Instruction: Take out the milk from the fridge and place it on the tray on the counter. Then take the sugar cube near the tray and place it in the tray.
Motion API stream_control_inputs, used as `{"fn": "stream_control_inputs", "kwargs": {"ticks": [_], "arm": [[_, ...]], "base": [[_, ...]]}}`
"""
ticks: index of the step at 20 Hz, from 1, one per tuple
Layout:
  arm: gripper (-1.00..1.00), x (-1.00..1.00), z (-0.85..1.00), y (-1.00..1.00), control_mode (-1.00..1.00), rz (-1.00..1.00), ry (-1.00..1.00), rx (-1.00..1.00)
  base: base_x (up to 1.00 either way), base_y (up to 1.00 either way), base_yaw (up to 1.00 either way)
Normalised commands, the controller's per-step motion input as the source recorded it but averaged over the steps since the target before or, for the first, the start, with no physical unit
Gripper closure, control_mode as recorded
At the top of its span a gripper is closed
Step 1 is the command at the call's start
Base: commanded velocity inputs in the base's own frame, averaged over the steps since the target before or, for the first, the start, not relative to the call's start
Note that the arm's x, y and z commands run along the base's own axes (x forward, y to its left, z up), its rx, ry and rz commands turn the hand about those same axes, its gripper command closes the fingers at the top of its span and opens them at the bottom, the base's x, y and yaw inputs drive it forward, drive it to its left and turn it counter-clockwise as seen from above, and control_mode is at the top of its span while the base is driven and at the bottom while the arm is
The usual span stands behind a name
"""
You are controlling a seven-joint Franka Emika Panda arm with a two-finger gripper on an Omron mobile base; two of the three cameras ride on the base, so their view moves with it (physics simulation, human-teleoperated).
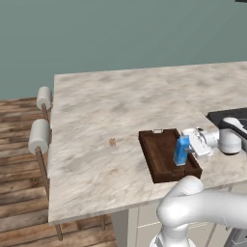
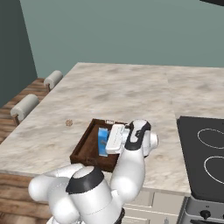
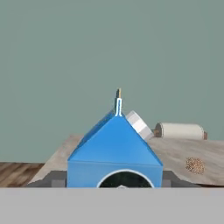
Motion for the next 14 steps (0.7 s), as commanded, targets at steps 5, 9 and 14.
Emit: {"fn": "stream_control_inputs", "kwargs": {"ticks": [5, 9, 14], "arm": [[-1.0, -0.07, 0.32, 0.0, -1.0, 0.0, -0.08, 0.0], [-1.0, -0.02, 0.29, 0.0, -1.0, 0.0, -0.03, 0.0], [-1.0, 0.0, 0.48, 0.03, -1.0, 0.0, -0.02, -0.05]], "base": [[0.0, 0.0, 0.0], [0.0, 0.0, 0.0], [0.0, 0.0, 0.0]]}}
